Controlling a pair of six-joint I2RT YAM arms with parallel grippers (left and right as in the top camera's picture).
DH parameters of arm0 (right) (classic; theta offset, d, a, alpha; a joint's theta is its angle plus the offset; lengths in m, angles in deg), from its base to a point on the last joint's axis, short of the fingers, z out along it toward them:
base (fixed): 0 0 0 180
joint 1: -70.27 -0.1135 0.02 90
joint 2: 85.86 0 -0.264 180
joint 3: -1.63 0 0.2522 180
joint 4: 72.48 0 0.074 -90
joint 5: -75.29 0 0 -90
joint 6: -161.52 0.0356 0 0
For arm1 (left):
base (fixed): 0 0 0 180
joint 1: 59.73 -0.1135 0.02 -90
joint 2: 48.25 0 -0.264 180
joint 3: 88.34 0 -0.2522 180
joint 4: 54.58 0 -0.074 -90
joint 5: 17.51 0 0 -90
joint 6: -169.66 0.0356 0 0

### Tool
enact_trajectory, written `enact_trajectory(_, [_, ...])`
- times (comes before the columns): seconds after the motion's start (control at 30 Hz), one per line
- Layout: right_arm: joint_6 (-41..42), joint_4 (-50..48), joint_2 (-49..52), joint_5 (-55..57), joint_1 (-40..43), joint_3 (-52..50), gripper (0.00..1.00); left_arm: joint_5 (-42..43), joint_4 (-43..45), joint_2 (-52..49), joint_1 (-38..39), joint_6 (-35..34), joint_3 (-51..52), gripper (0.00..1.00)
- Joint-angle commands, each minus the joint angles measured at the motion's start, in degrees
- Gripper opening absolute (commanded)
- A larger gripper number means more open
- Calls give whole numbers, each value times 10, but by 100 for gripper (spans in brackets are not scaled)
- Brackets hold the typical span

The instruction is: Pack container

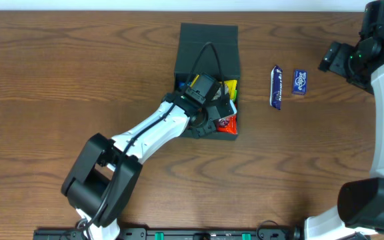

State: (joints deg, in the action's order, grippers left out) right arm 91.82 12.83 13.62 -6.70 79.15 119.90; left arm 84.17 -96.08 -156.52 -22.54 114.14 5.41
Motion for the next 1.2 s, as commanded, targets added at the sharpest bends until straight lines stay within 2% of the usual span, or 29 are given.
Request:
enact_trajectory(0.0, [-9,0,-6,8,5,4,95,-2,6,-51,0,-5,0,6])
enact_trajectory(0.3, [-9,0,-6,8,5,4,95,-3,28,-32,-1,-24,-6,6])
enact_trajectory(0.57, [-9,0,-6,8,5,4,95,-5,34,101,-2,-37,-16,6])
enact_trajectory(0.7, [-9,1,-6,7,5,4,95,-87,40,165,-4,-83,-16,6])
enact_trajectory(0.77, [-9,1,-6,7,5,4,96,-200,31,186,-23,-108,-16,6])
enact_trajectory(0.83, [-9,3,-6,3,5,4,96,-228,15,187,-52,-128,-16,6])
enact_trajectory(1.0, [-9,10,-6,3,5,4,96,-210,-27,187,-156,-240,-16,6])
enact_trajectory(1.17, [-9,10,-6,3,5,4,96,-39,-68,173,-257,-254,-15,6])
